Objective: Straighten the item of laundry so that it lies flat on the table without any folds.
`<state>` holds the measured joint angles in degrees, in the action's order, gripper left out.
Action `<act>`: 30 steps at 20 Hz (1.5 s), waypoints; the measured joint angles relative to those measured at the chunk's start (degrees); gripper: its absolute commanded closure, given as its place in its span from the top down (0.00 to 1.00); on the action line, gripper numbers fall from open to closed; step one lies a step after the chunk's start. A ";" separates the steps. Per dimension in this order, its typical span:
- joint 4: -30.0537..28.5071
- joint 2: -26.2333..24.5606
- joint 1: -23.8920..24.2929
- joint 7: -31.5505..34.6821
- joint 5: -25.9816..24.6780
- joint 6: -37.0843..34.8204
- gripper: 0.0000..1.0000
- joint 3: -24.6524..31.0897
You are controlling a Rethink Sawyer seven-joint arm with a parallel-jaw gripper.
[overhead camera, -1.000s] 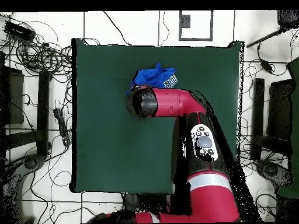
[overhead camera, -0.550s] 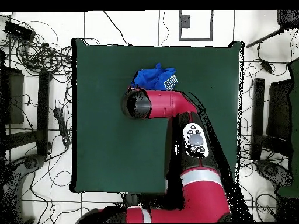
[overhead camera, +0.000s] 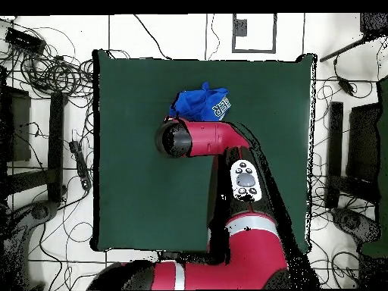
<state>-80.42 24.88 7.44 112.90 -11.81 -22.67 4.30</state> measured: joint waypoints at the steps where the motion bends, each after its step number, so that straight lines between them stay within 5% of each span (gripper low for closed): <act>1: -0.01 -0.05 -0.05 0.00 0.00 0.09 1.00 -0.09; 10: 0.00 -0.21 -0.18 0.00 0.20 0.69 1.00 -0.85; 11: 0.00 -0.21 -0.18 0.00 0.20 0.69 0.00 -0.85; 30: -0.10 0.44 1.20 0.00 0.19 0.68 0.00 -0.84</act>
<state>-80.52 25.32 8.63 112.90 -11.62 -21.99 3.46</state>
